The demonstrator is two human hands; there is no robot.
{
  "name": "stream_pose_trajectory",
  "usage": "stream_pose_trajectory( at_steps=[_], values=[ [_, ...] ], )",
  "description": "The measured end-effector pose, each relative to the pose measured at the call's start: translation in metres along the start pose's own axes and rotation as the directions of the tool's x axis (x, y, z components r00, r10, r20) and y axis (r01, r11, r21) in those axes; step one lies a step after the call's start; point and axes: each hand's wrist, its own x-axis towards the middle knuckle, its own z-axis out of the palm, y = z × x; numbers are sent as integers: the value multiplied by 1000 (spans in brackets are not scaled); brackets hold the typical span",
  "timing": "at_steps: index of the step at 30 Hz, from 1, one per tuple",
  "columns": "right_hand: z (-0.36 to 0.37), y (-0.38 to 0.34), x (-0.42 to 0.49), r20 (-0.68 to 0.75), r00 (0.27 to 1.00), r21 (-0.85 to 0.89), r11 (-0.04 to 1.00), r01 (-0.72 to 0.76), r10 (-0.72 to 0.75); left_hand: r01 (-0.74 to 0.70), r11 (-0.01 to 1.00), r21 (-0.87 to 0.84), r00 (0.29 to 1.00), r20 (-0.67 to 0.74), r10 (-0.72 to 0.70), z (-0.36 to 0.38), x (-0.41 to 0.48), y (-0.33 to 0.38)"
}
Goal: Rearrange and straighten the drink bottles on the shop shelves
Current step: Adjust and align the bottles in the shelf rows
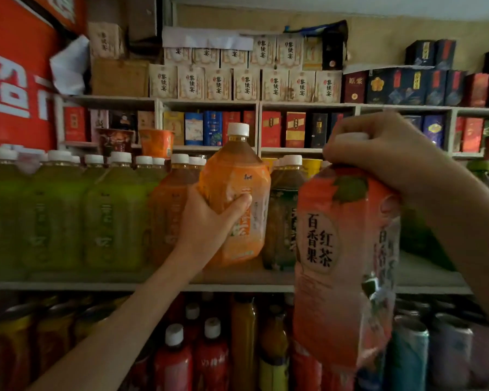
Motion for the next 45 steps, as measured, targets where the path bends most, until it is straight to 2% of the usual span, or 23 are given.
stream_pose_trajectory(
  at_steps=[5,11,15,19,23,25,28,35,40,45],
  values=[
    [20,10,3,-29,999,-19,1000,14,-14,4,998,61,994,-109,2,7,-12,2],
    [54,18,-4,-17,999,53,998,-46,47,-8,1000,29,997,-76,10,6,-23,-9],
    [68,18,0,19,999,28,999,-47,46,19,1000,20,1000,4,-19,1,-18,-8],
    [78,25,2,24,997,16,997,-76,75,47,994,100,990,127,-60,-10,-6,6],
    [86,38,-1,24,993,43,992,-117,116,-42,983,176,980,201,6,-18,1,9],
    [87,42,-1,56,988,46,988,-147,144,-84,984,155,969,243,44,-20,2,9],
    [93,42,-5,92,989,4,993,-116,115,-100,991,94,957,282,70,-21,2,2],
    [96,40,-1,45,992,46,992,-120,118,-122,986,112,849,527,45,-28,19,2],
    [101,44,-2,59,984,63,983,-174,171,-168,973,158,824,564,51,-30,24,-6],
    [106,49,1,52,990,4,992,-128,128,-168,959,229,844,536,20,-29,24,-7]
  ],
)
